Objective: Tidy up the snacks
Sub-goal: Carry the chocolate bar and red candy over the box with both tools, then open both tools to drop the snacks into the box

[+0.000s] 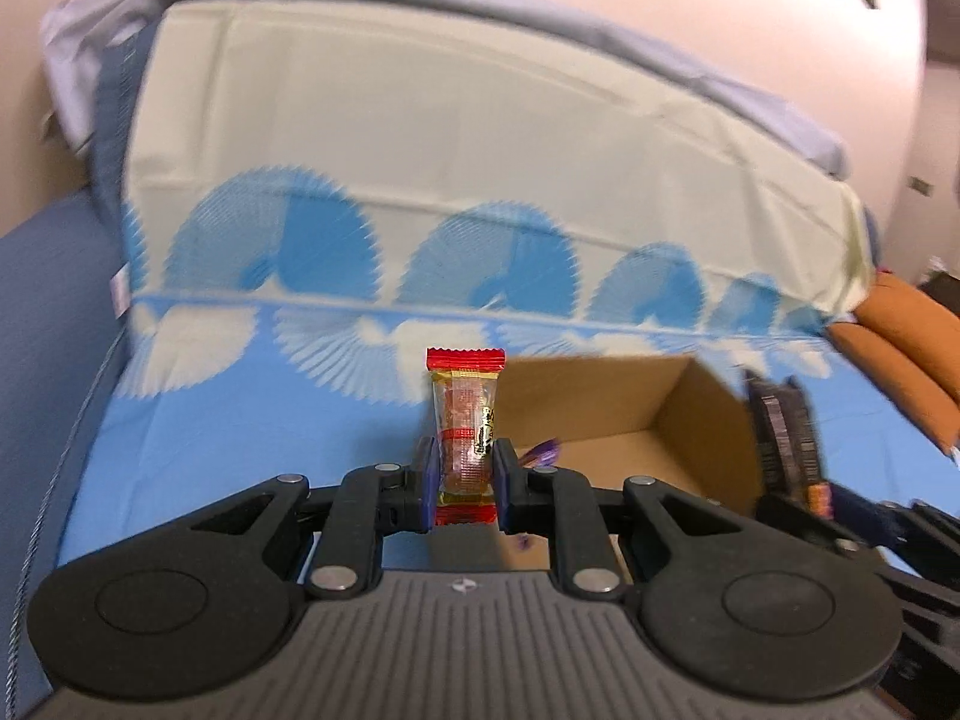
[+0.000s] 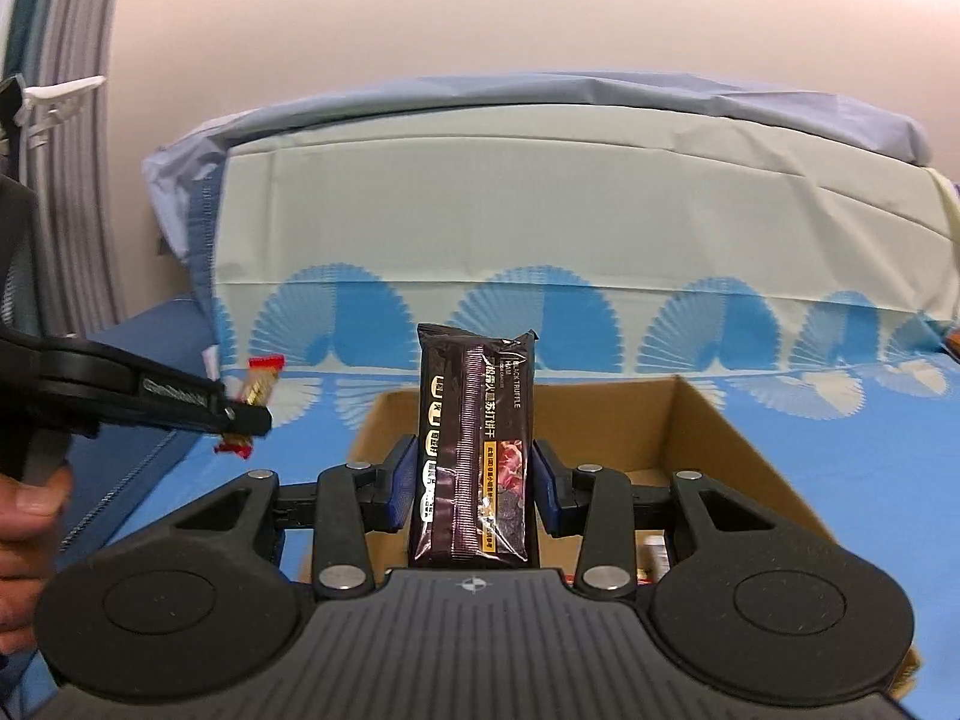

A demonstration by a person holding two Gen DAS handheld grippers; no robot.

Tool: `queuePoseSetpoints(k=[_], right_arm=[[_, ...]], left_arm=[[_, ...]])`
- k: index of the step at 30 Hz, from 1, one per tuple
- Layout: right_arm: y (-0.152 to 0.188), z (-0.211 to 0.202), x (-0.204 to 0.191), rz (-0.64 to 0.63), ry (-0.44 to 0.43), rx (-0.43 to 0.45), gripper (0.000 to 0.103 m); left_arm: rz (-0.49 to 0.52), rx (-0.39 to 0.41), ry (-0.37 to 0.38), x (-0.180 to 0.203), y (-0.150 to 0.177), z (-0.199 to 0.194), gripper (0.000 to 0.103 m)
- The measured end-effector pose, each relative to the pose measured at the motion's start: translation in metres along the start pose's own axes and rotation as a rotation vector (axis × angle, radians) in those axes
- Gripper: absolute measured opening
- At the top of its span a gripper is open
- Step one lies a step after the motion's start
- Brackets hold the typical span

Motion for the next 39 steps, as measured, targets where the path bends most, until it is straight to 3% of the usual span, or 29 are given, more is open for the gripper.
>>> queuePoseSetpoints(k=[5,12,39], right_arm=[[0.0,0.003,0.021,0.03,0.058,-0.006,0.041],[0.002,0.001,0.038,0.059,0.098,0.004,0.041],[0.001,-0.007,0.037,0.08,0.137,0.058,0.041]], left_arm=[[0.08,0.068,0.099,0.038,0.0,-0.005,0.02],[0.16,0.106,0.171,0.069,0.007,-0.008,0.02],[0.167,0.17,0.214,0.073,0.007,-0.019,0.02]])
Point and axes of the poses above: each gripper's, at about its wrist camera, not at the fingertips, and z roughly the way its jaws point, x to its right, y to its underside, the point moved 4 cm from there along z, roughly the way its jaws point, and after that the axes turned 1 degree about y, right-handed, at the moved point
